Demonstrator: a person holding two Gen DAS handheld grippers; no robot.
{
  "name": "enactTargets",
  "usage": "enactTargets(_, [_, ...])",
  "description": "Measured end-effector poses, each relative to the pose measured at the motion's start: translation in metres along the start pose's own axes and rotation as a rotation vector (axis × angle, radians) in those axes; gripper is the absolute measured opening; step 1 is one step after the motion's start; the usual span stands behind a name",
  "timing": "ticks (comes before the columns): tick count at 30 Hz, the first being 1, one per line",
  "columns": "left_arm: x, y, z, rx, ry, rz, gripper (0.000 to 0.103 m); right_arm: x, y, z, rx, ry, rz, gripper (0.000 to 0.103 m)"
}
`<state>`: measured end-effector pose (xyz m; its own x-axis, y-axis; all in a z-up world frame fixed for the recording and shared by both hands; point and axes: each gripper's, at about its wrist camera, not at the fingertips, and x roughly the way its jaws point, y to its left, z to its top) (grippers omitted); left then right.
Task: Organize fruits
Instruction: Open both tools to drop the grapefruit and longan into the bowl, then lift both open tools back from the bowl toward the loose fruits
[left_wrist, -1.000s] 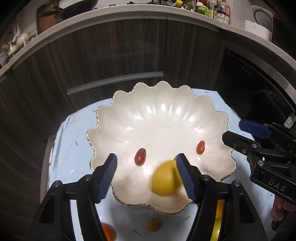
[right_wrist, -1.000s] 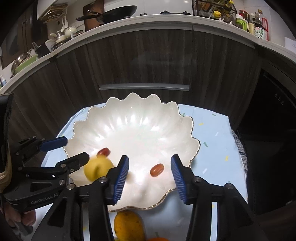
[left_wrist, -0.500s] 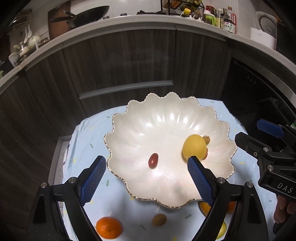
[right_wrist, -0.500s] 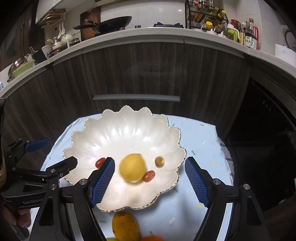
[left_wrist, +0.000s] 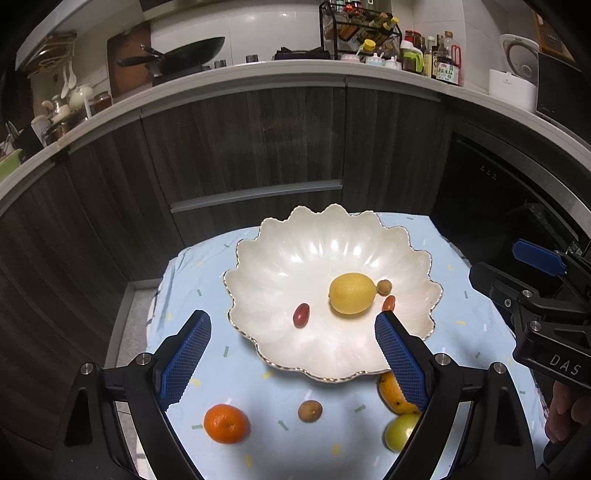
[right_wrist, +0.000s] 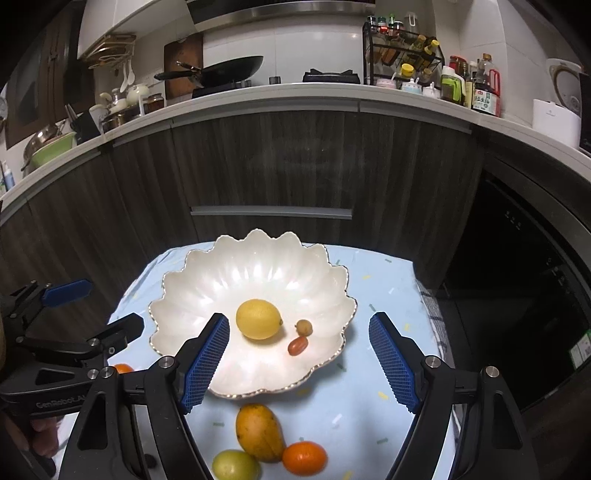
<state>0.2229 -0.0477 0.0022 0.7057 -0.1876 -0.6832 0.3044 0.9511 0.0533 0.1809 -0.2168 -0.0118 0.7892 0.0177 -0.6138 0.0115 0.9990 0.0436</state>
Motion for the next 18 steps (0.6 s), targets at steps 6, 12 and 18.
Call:
enactTargets(6, [-0.016,-0.004,-0.005,0.003,-0.016,0.003,0.091,-0.015,0.000,-0.003,-0.002,-0.011,-0.005,0.079])
enactTargets(12, [-0.028,-0.007,-0.012,0.004,-0.026,0.013,0.091,-0.025,-0.001,-0.010,-0.004,-0.014,-0.007,0.079])
enactTargets(18, [-0.035,-0.009,-0.024,0.005,-0.018,0.027,0.091,-0.031,0.001,-0.019,-0.010,-0.011,-0.005,0.079])
